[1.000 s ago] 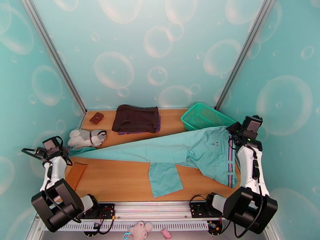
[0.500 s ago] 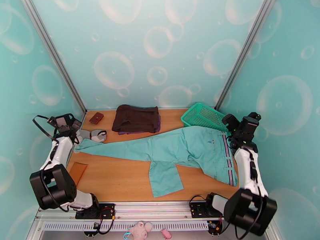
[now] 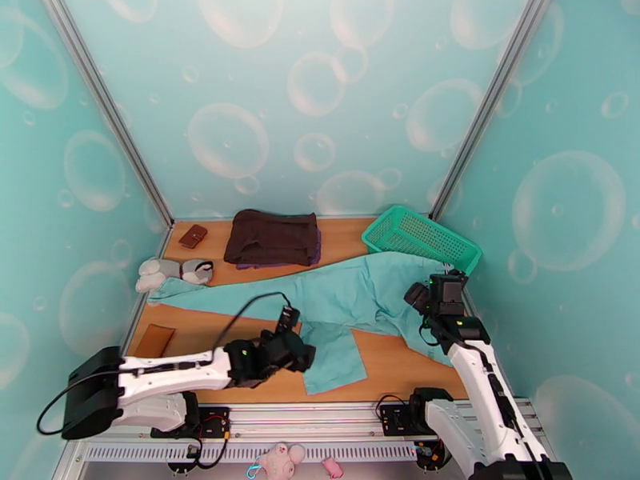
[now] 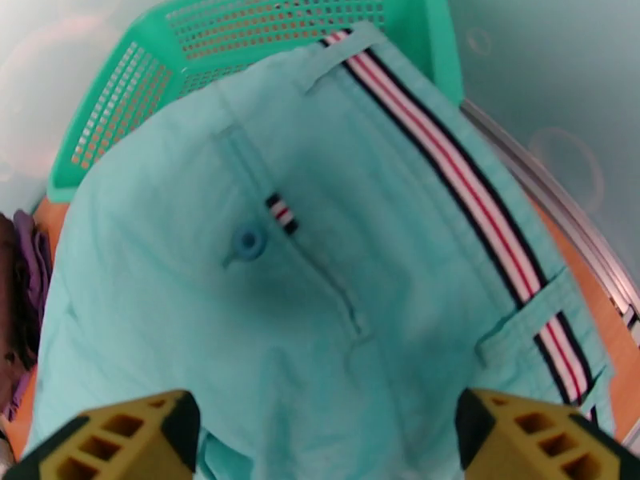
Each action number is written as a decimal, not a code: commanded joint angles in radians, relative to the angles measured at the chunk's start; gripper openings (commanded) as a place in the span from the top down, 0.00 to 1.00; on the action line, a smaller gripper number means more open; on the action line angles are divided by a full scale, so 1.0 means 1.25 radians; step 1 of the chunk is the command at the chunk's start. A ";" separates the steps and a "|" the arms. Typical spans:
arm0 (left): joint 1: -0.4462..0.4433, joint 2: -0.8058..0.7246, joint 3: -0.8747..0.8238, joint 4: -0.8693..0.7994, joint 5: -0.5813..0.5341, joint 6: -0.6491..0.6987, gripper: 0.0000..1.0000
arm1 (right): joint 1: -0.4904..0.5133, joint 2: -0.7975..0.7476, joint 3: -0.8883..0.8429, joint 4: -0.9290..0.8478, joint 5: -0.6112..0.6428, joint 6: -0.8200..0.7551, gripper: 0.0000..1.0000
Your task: Fold and stack the trousers
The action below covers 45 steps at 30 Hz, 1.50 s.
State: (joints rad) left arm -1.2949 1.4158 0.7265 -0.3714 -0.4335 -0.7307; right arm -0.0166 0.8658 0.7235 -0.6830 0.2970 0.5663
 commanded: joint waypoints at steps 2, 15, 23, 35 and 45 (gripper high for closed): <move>-0.078 0.179 0.070 -0.040 -0.018 -0.079 0.01 | 0.013 0.031 0.032 -0.078 0.177 0.050 0.12; -0.124 0.307 0.118 -0.061 0.025 -0.143 0.55 | 0.021 0.223 0.040 -0.034 0.104 -0.004 0.30; -0.083 -0.029 0.006 -0.366 -0.144 -0.283 1.00 | 0.007 0.170 0.033 0.002 0.079 -0.017 1.00; 0.193 -0.445 0.355 -0.828 -0.389 -0.308 1.00 | -0.086 0.107 0.131 0.034 0.086 -0.097 1.00; 0.698 -0.474 0.399 -0.674 -0.484 0.092 1.00 | -0.131 0.179 0.257 0.048 0.070 -0.141 1.00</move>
State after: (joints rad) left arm -0.5472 0.8337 1.2469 -1.2858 -0.9878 -0.8356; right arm -0.1688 1.0584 0.9932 -0.6697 0.3855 0.4316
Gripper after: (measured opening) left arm 0.048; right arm 0.038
